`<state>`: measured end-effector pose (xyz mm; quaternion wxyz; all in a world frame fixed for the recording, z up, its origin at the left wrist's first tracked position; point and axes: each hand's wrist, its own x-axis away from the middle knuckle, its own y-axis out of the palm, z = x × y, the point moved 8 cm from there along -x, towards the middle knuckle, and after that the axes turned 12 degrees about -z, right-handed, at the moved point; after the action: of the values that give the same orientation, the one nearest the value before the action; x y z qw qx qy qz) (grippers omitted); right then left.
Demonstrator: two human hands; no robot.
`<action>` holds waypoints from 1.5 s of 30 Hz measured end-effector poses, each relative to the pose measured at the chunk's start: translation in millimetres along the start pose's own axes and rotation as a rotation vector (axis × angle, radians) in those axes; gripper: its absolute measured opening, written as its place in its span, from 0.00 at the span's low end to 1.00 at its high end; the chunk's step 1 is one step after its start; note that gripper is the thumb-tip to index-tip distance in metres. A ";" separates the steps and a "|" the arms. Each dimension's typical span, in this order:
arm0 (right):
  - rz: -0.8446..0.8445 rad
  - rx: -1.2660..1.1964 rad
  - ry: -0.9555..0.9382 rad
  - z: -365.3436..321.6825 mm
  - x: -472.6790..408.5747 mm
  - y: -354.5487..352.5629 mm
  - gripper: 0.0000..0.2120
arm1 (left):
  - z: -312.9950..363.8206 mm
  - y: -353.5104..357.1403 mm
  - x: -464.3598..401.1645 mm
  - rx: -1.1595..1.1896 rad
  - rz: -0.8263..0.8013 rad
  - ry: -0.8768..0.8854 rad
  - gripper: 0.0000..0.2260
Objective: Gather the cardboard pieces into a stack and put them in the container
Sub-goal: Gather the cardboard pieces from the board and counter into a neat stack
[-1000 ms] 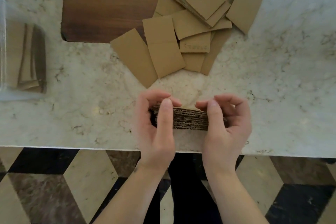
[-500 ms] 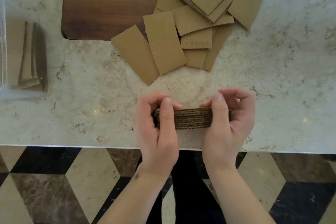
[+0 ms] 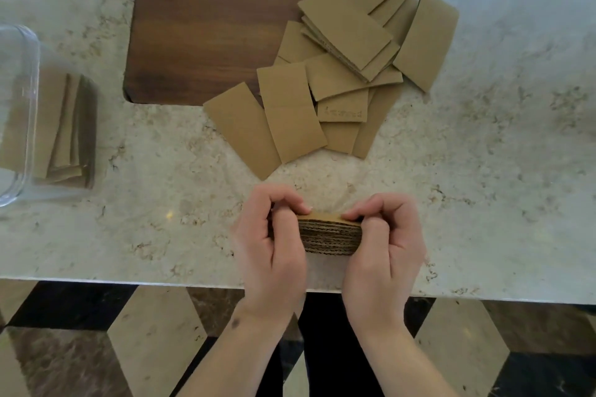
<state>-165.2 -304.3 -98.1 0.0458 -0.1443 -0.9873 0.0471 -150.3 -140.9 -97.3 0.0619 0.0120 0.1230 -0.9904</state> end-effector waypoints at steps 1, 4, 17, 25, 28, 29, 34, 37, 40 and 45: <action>0.000 0.014 0.009 2.7 -0.7 1.8 0.15 | -1.6 -0.2 -2.7 -0.015 -0.011 -0.005 0.11; 0.019 0.006 0.012 7.3 -3.0 3.5 0.16 | -2.0 -0.3 -3.4 -0.068 -0.033 0.006 0.12; -0.192 0.103 0.087 -0.9 -15.5 33.7 0.12 | -13.1 -22.4 -11.2 -0.042 0.043 -0.090 0.11; -0.235 0.622 0.040 -59.7 -147.6 16.6 0.08 | -8.3 -19.8 -13.2 -0.068 0.074 -0.112 0.13; -0.376 0.973 0.178 -58.9 -204.8 34.0 0.35 | -11.1 -19.8 -10.4 -0.038 0.067 -0.098 0.13; -0.439 1.061 0.225 -54.8 -214.2 40.6 0.41 | -11.6 -19.9 -10.7 -0.032 0.066 -0.091 0.12; -0.608 1.148 0.264 -43.3 -228.4 58.3 0.46 | -16.7 -19.1 -10.9 -0.018 0.062 -0.114 0.12; -0.721 1.028 0.235 -44.6 -230.8 52.6 0.38 | -17.6 -20.1 -10.0 0.006 0.072 -0.108 0.13; -0.752 0.883 0.187 -59.0 -232.2 38.5 0.26 | -17.5 -19.8 -10.2 0.008 0.072 -0.091 0.12; -0.924 1.003 0.039 -89.7 -219.4 44.0 0.14 | -16.4 -19.6 -11.4 0.019 0.060 -0.080 0.12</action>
<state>65.8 -318.7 -30.7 0.1404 0.3300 -0.8054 0.4719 -141.3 -116.6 -108.0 0.0965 -0.0231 0.1104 -0.9889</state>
